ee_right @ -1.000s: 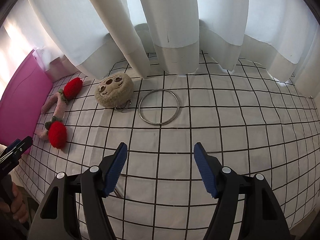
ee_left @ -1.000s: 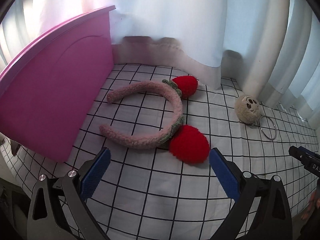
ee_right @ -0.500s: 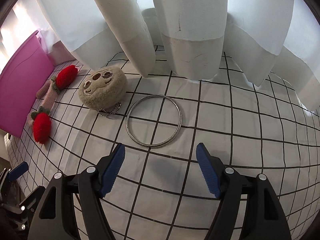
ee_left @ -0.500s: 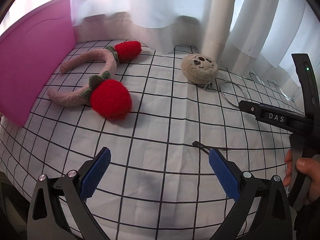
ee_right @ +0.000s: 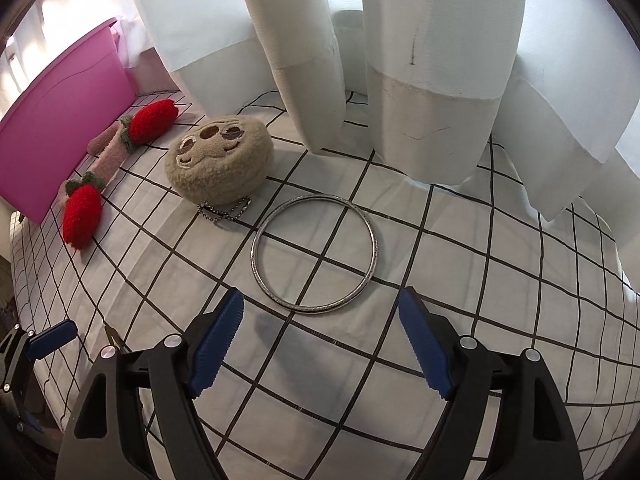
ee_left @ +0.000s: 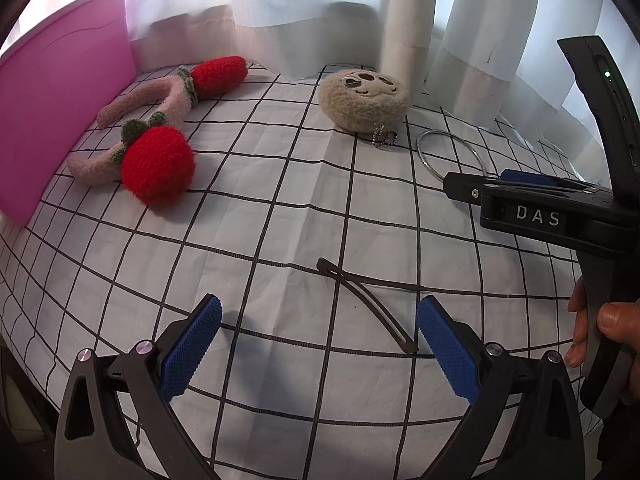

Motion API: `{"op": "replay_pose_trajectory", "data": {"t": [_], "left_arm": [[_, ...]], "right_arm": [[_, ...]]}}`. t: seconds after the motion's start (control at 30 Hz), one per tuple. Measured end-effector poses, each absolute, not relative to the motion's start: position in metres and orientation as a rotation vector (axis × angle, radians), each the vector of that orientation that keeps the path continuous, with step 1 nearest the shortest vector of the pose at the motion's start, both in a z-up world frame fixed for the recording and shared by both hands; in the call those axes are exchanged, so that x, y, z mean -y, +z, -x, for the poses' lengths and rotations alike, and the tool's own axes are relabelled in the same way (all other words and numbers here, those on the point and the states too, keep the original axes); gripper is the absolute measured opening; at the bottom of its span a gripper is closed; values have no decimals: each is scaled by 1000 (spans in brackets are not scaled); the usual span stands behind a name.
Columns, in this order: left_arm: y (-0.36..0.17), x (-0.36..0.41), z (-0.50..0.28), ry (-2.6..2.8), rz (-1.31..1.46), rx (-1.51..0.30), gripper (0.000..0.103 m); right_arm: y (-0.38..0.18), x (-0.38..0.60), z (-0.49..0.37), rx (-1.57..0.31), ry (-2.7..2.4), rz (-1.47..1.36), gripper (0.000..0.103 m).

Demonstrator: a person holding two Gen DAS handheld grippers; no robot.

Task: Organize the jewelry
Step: 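Move the left tool to the black hair clip while the right tool approaches the silver ring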

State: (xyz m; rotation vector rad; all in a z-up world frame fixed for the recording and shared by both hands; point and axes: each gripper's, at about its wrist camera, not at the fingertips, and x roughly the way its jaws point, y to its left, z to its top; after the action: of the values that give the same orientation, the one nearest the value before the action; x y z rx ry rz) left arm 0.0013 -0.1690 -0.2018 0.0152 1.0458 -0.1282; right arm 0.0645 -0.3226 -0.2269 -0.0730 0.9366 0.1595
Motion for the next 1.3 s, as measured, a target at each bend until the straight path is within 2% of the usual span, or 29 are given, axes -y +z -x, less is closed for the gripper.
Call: {"op": "replay_pose_trajectory", "data": {"t": [0.27,0.53,0.97,1.17,1.27,1.3], "left_arm": [[-209,186,0,-87,-59,-1004,97],[-210,197,1,-35,-33,-971,97],[-209,201,1,-11,-20,-977,96],[-208,204,7,-35,-27,-953,86],[-206,208,11,-71,-39,-940,72],[-205,210,13,-88,-46,-936,63]], "right_arm": [[-232,316,-73,-905,164,170,83],[-236,311,-92,-893,166,182,94],[-237,304,-100,-897,183,188,93],[-236,305,-94,-895,188,190,90],[-234,302,-86,-879,206,204,77],[-233,301,-84,-873,211,208,73]]}}
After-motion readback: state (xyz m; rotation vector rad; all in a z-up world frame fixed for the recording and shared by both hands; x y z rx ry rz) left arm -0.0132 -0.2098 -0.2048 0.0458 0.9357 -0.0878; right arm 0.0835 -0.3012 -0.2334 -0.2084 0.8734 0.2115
